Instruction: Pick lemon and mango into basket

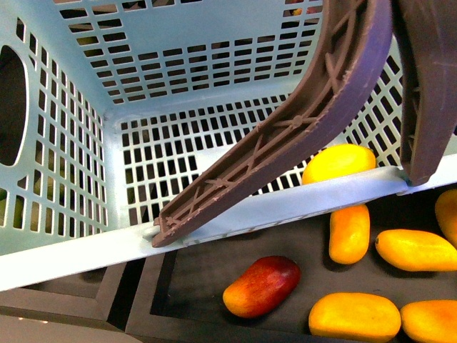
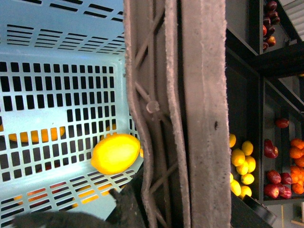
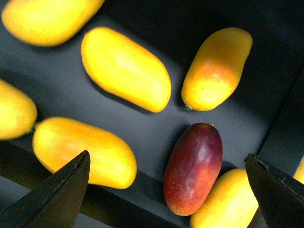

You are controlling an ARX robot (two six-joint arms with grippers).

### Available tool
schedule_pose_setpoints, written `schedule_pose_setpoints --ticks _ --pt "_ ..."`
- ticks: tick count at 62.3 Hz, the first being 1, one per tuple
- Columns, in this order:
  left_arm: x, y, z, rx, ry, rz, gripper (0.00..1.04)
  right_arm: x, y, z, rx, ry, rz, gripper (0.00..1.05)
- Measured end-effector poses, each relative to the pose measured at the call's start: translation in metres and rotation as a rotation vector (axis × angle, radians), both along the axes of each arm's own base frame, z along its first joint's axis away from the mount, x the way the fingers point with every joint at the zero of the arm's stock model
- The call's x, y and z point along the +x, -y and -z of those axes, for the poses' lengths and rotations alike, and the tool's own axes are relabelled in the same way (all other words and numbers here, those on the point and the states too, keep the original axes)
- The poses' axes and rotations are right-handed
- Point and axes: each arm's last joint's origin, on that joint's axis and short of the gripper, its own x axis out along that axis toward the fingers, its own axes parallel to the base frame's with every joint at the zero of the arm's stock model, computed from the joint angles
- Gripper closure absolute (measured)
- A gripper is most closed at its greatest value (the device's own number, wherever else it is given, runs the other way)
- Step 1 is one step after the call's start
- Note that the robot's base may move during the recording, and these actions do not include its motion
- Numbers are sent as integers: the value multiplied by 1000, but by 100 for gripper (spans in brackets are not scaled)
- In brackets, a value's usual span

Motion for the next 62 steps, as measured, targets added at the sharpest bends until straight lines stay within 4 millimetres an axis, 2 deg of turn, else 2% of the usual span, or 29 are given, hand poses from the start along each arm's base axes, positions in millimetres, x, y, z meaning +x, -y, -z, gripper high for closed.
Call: schedule_pose_setpoints --ticks 10,29,62 --pt "0 0 0 2 1 -4 90 16 2 24 -45 -56 -102 9" --pt "0 0 0 1 1 -1 90 40 2 57 -63 -123 -165 9" --pt "0 0 0 3 2 -4 90 91 -16 69 -53 -108 -244 9"
